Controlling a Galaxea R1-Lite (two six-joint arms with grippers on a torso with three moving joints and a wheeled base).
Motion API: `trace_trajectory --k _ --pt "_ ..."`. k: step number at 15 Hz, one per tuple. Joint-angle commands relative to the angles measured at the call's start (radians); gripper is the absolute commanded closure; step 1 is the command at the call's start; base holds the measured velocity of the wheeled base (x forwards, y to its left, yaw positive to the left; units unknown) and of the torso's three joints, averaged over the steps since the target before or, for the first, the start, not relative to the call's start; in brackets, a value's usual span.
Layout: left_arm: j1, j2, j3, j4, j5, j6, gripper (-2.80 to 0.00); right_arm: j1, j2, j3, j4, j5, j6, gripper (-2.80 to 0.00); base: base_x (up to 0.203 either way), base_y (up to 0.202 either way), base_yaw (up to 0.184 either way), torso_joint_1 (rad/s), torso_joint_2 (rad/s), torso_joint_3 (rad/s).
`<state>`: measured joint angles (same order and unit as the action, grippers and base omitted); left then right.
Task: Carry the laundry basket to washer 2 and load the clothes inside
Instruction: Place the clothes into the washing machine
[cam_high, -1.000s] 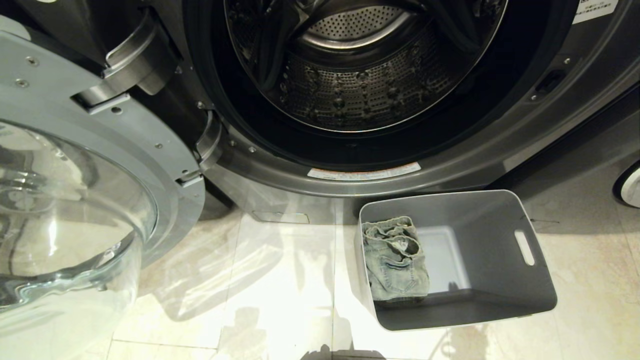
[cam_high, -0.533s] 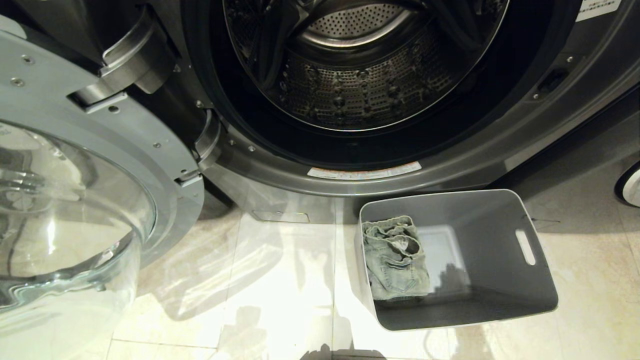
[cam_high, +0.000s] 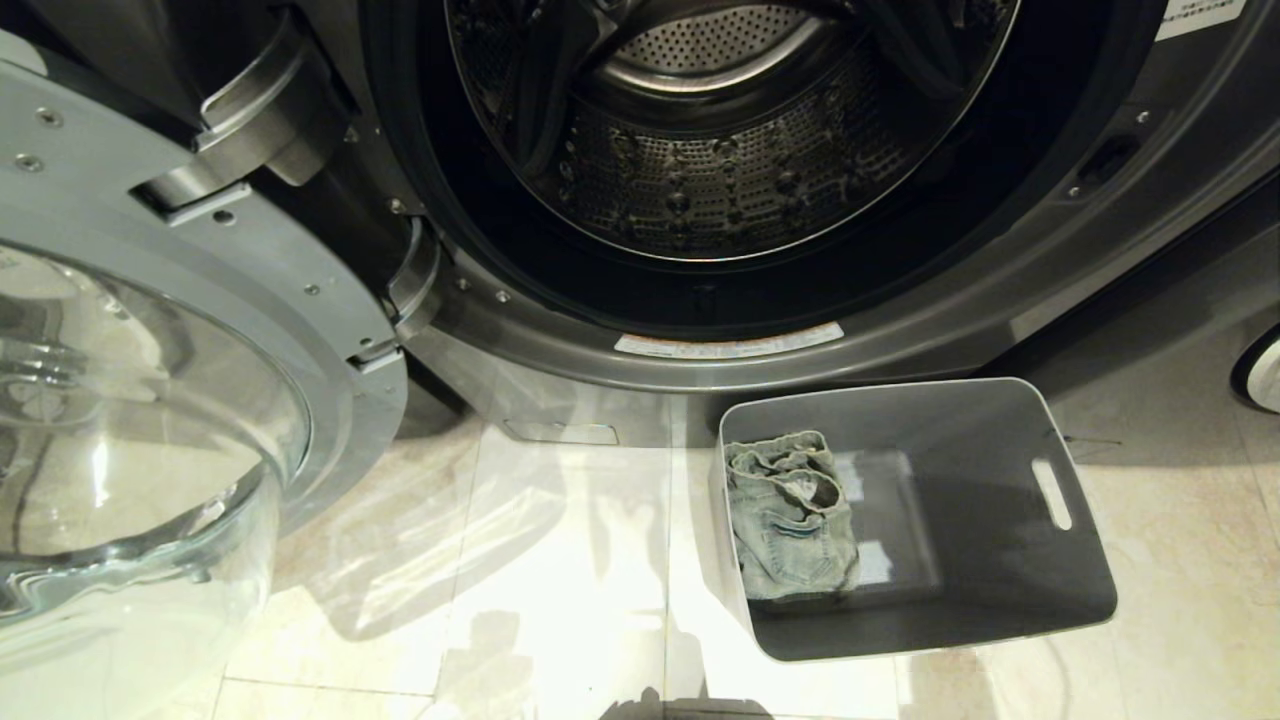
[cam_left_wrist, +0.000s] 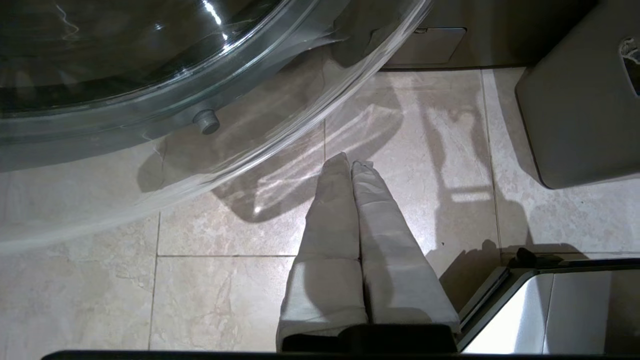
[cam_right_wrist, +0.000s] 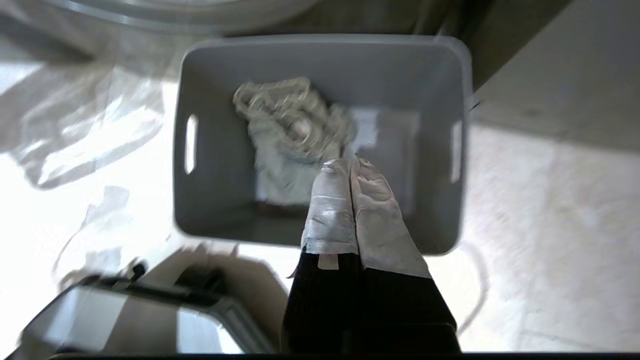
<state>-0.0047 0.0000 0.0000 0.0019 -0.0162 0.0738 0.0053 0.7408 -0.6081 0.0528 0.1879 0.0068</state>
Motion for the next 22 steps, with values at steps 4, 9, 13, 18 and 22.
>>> trace_trajectory --k 4,9,13,18,22 --pt "0.0 -0.002 0.0 -0.002 0.013 -0.039 0.0 0.006 0.203 0.107 -0.051 0.072 0.006 0.0 0.0 0.0 0.0 0.0 0.0 0.0" --pt "0.0 -0.002 0.0 -0.002 0.013 -0.039 0.0 0.063 0.336 0.226 -0.201 0.082 0.001 0.0 0.0 0.0 0.0 0.0 0.0 0.0" --pt "0.0 -0.002 0.0 -0.002 0.013 -0.039 0.0 0.129 0.518 0.281 -0.431 0.081 0.003 0.0 0.0 0.0 0.0 0.0 0.0 0.0" --pt "0.0 -0.002 0.0 -0.002 0.013 -0.04 0.0 0.196 0.776 0.303 -0.72 0.065 0.008 0.0 0.0 0.0 0.0 0.0 0.0 0.0" --pt "0.0 -0.002 0.0 -0.002 0.013 -0.04 0.0 0.201 1.057 0.337 -1.132 0.042 0.01 0.0 0.0 0.0 0.0 0.0 0.0 0.0"
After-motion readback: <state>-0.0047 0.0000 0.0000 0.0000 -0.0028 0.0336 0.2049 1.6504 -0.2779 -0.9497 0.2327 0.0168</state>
